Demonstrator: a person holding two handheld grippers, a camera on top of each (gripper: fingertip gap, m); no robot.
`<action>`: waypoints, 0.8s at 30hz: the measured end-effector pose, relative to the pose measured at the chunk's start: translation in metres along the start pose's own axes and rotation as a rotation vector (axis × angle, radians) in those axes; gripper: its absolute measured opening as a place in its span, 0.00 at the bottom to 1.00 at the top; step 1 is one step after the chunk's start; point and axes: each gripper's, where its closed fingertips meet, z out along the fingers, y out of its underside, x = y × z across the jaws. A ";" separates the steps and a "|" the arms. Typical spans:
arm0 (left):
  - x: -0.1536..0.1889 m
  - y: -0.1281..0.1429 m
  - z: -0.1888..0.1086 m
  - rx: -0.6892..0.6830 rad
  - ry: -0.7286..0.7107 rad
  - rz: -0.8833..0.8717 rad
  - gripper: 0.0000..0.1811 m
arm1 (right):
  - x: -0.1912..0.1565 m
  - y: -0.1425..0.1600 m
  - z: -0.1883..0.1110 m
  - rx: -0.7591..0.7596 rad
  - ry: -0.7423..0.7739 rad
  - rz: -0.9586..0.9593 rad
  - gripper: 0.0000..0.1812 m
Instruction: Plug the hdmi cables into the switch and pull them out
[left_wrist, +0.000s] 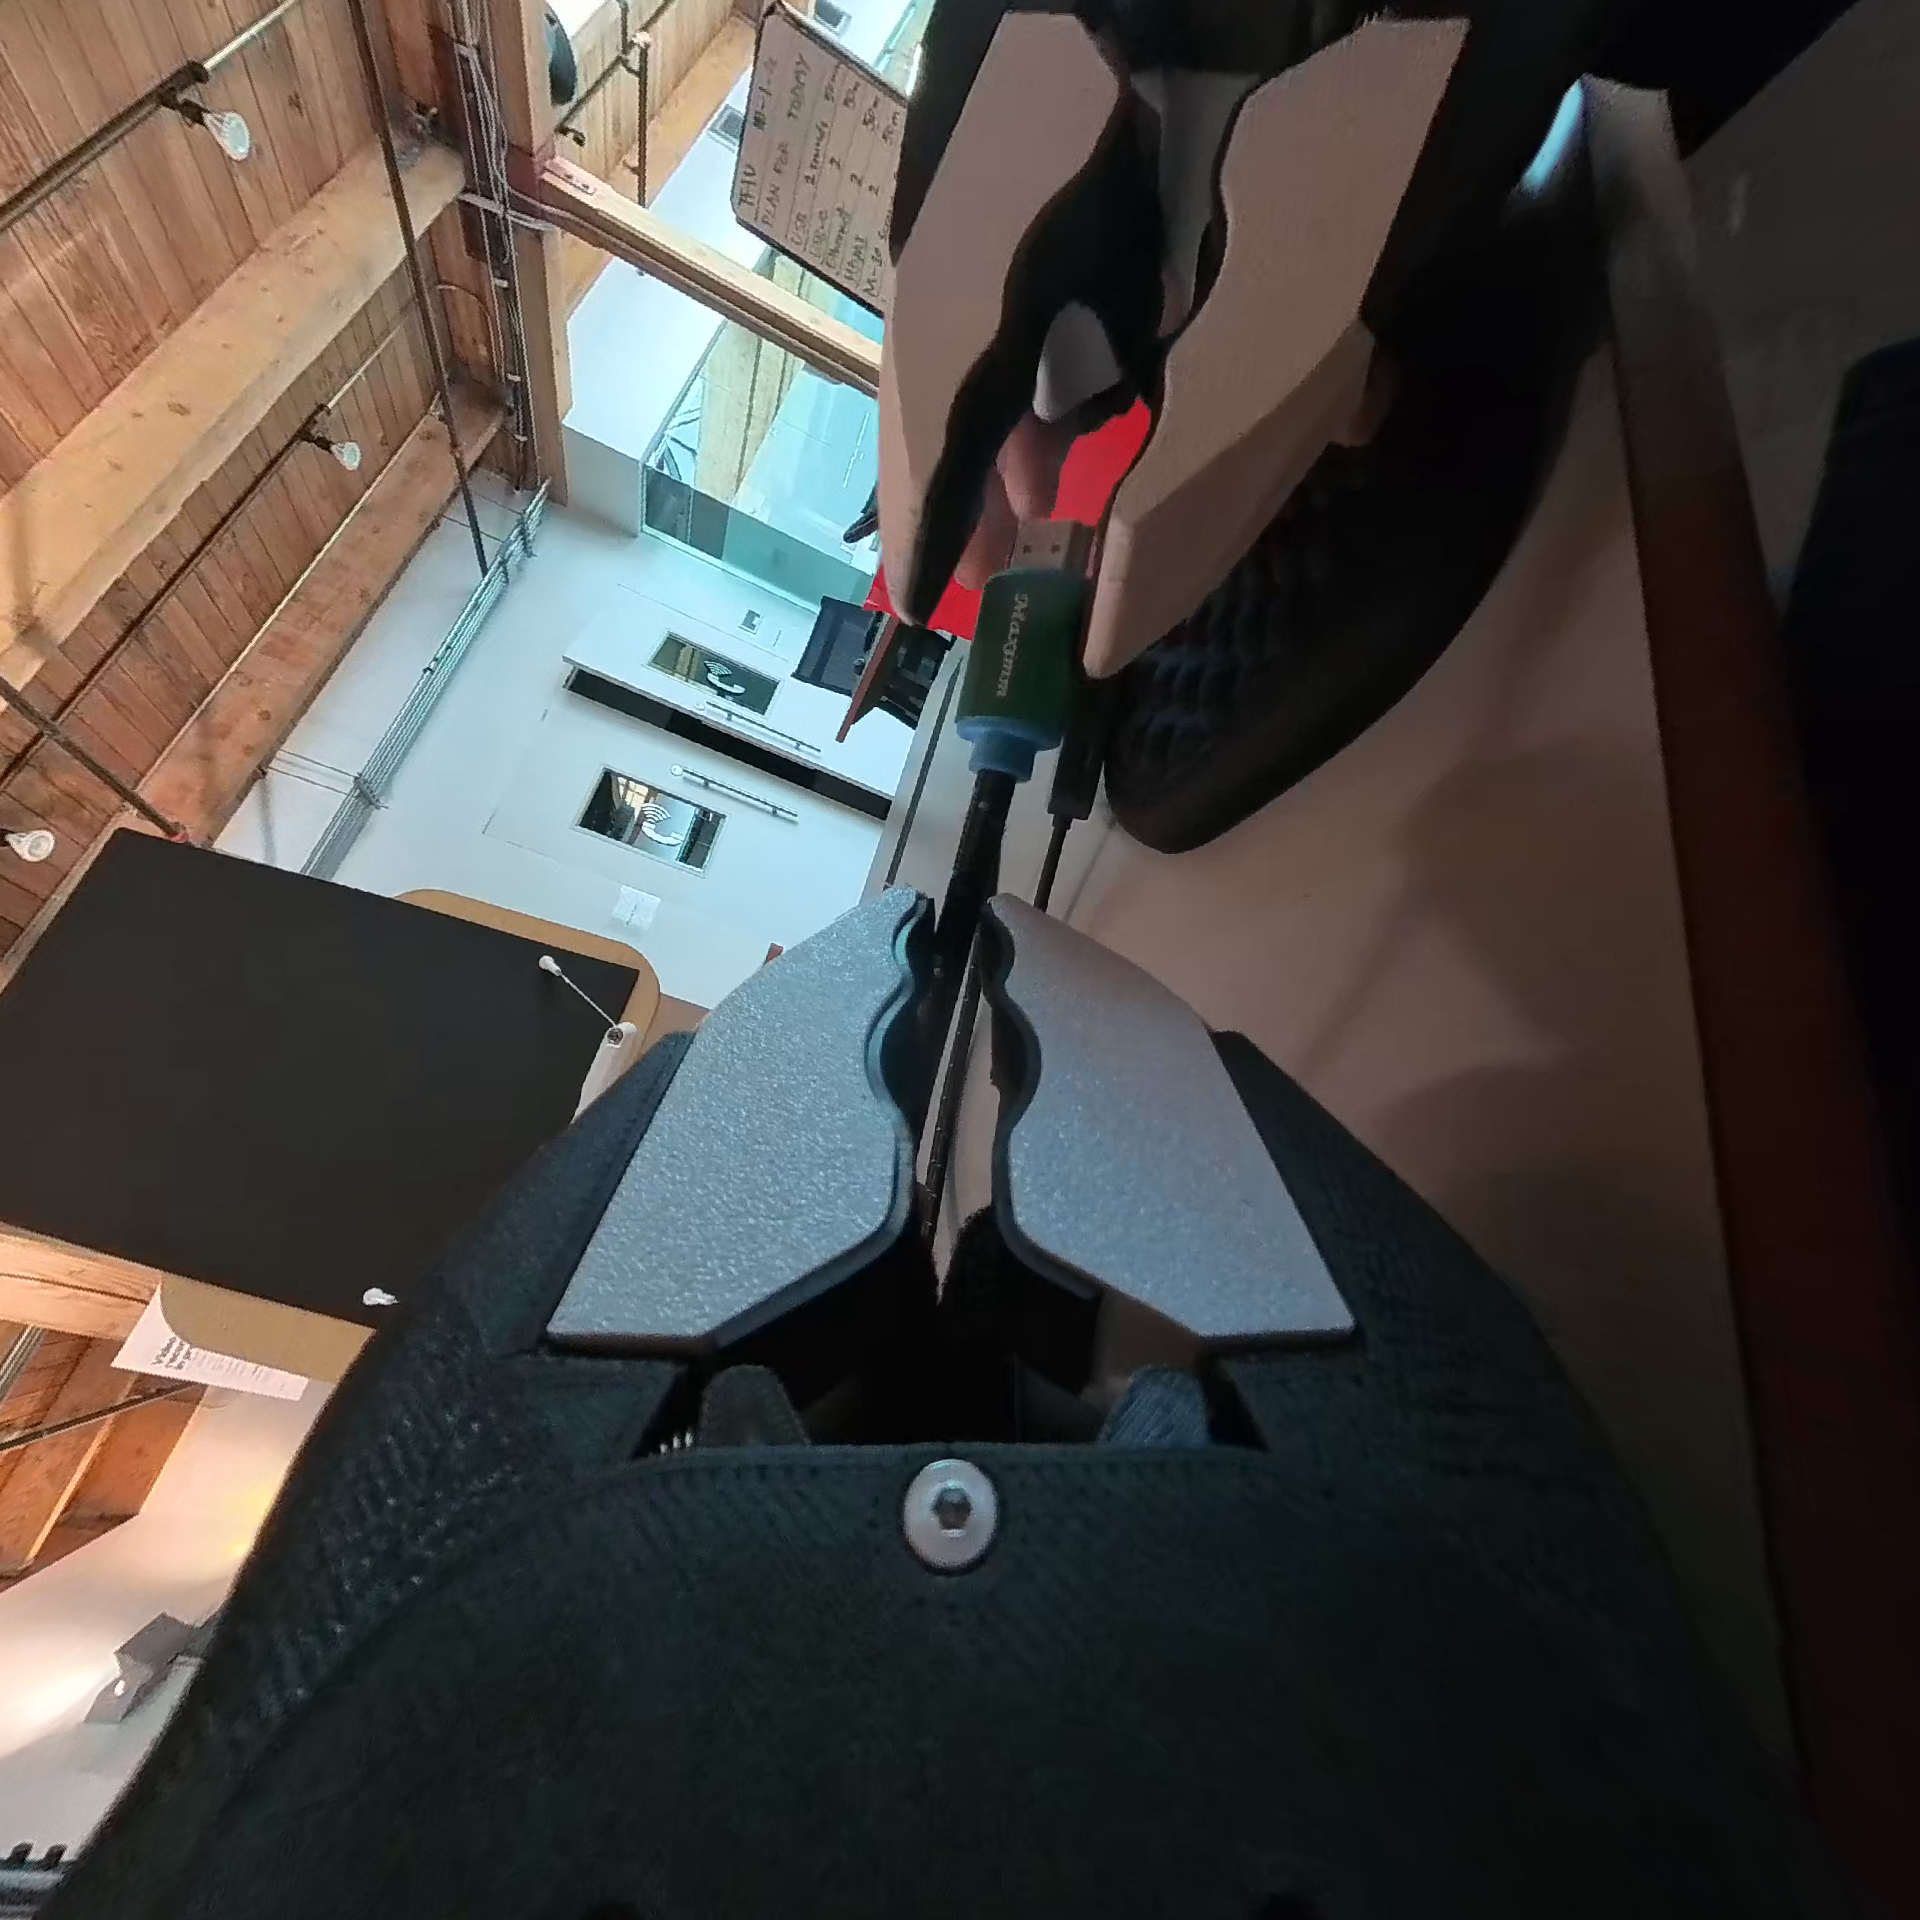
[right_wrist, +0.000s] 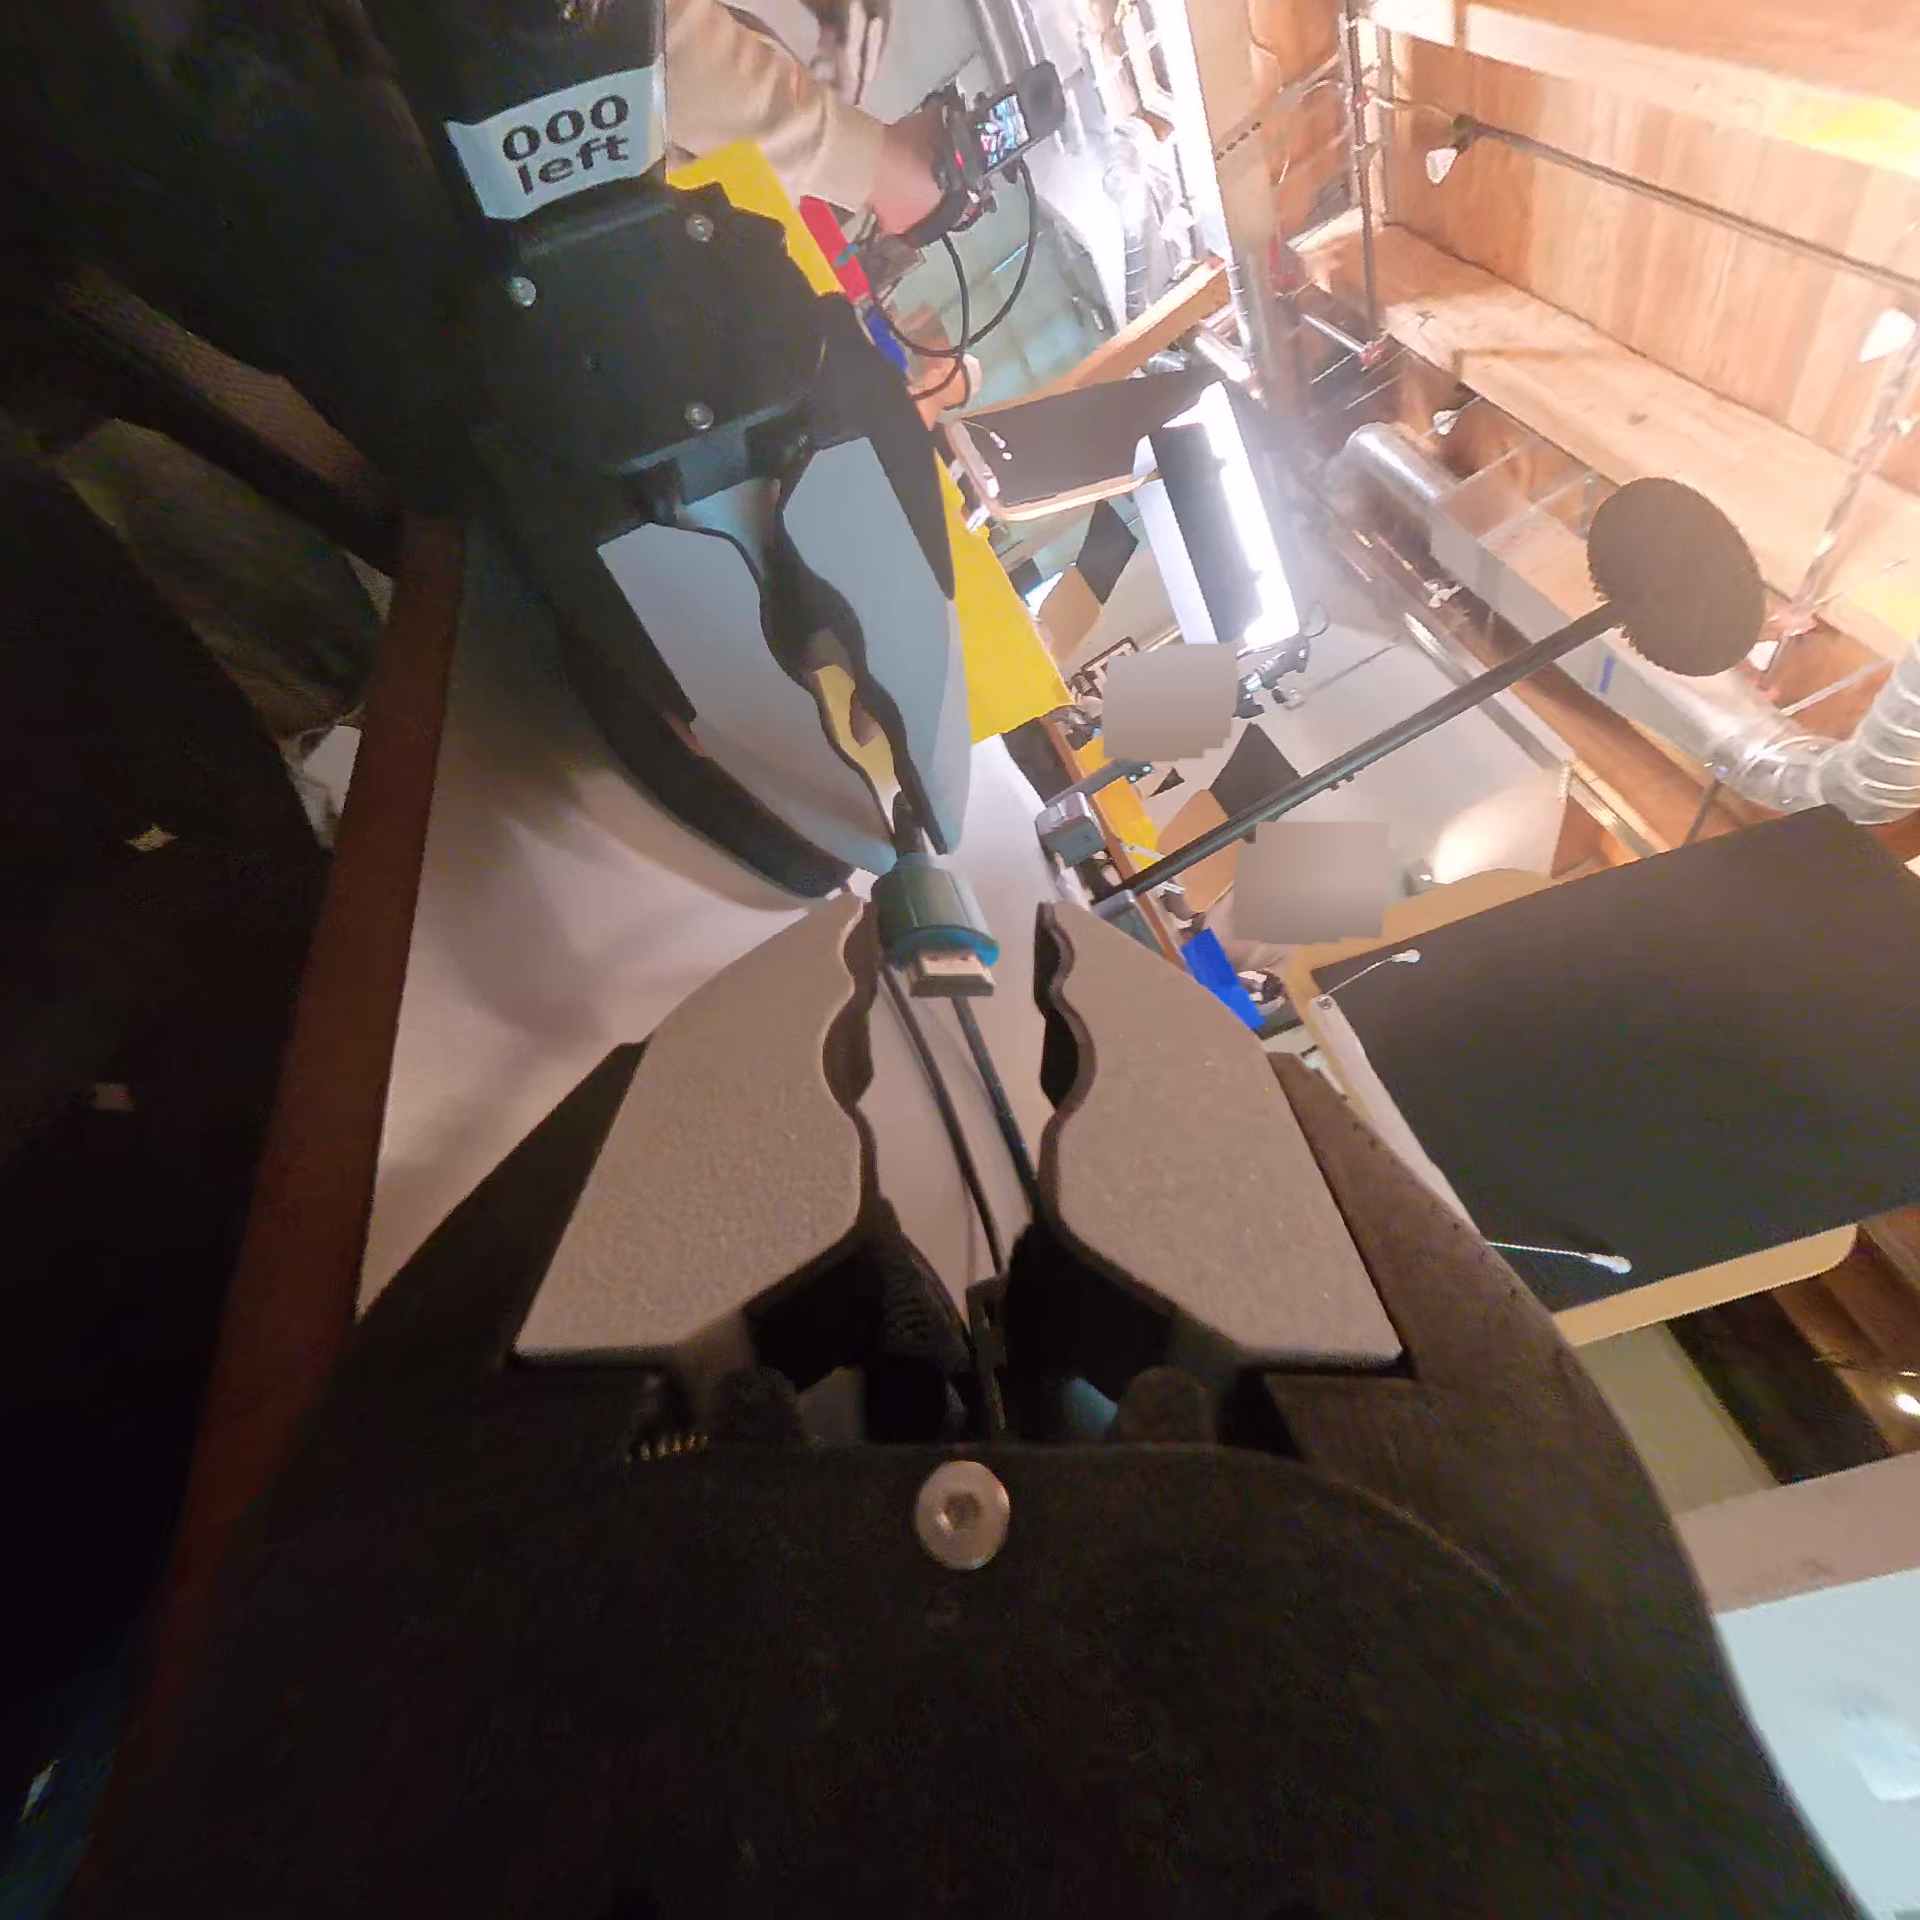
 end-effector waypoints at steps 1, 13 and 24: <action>0.000 0.000 0.000 0.000 0.000 0.000 0.04 | -0.002 0.000 0.000 -0.003 -0.016 0.008 0.14; 0.000 0.001 -0.001 -0.001 -0.003 0.005 0.04 | -0.005 0.003 0.001 -0.017 -0.084 0.081 0.12; -0.044 -0.012 -0.017 0.136 -0.187 -0.281 0.17 | 0.015 -0.002 -0.005 0.015 0.032 0.084 0.12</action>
